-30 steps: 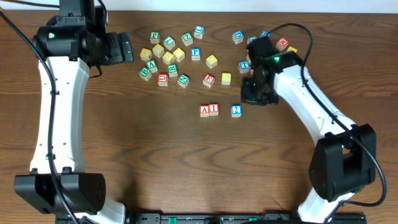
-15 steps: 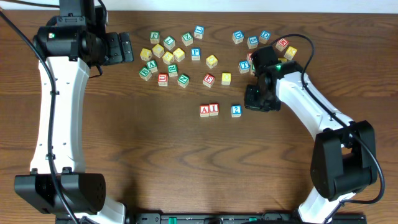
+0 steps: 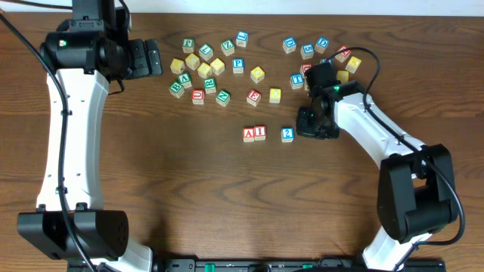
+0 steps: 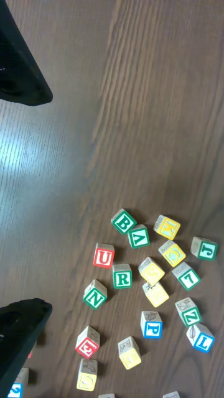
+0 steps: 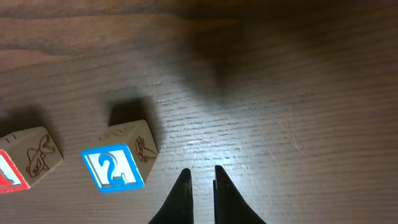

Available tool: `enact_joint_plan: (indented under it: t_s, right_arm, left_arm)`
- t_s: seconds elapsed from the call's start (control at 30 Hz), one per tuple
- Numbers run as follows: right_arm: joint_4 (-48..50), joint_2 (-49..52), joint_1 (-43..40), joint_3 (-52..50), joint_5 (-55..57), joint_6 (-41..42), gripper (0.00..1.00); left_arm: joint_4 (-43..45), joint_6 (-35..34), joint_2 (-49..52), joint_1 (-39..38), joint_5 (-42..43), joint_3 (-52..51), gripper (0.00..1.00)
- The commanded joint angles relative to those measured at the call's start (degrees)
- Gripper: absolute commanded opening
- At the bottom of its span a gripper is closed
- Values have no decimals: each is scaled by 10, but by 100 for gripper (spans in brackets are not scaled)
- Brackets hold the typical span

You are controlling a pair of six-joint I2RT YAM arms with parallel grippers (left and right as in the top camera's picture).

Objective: Spell out AI2
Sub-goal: 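Grasp the blue 2 block and slide it left against I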

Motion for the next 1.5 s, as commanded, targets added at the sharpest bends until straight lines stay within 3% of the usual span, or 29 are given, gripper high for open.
enact_joint_plan:
  t_s: [0.0, 0.6, 1.47]
  right_arm:
    - [17, 13, -3, -20, -31, 7, 7]
    - [63, 39, 26, -27, -109, 39, 4]
    - [145, 56, 53, -26, -115, 51, 2]
  left_arm:
    - [-2, -5, 2, 2, -1, 0, 98]
    - [-2, -5, 2, 1, -1, 0, 98]
    - [-2, -5, 2, 1, -1, 0, 98]
